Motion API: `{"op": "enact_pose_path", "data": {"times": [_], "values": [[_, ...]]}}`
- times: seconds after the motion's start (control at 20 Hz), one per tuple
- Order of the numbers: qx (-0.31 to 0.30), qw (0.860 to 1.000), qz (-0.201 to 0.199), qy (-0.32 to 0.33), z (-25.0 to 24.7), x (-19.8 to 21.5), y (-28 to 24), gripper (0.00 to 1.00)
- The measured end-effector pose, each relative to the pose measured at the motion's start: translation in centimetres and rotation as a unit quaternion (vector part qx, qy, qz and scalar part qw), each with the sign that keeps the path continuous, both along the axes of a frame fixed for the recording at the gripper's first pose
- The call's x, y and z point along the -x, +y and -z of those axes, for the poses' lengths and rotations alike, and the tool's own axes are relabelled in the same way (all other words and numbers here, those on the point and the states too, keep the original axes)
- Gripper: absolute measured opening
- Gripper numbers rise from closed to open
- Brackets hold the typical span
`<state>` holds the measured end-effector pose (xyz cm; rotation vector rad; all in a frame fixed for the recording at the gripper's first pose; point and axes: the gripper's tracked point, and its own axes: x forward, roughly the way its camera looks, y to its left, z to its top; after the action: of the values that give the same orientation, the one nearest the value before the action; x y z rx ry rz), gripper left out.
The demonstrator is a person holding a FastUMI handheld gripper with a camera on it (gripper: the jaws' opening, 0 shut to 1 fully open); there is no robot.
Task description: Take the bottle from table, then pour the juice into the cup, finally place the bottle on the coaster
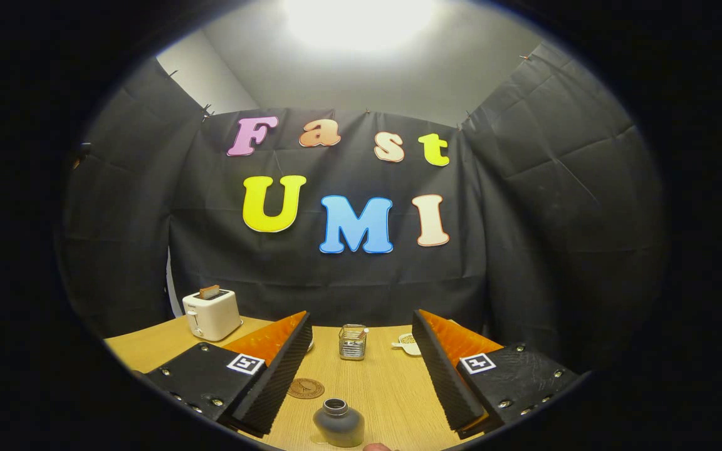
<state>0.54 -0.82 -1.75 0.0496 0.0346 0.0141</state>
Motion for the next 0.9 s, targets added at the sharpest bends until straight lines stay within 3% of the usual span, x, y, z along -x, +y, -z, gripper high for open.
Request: {"op": "enact_pose_path", "data": {"times": [0.3, 0.9], "values": [[-0.01, 1.0, -0.015, 0.0, 2.1, -0.1, 0.3, 0.98], [-0.046, 0.995, -0.043, 0.073, 10.8, 0.3, 0.6, 0.98]]}}
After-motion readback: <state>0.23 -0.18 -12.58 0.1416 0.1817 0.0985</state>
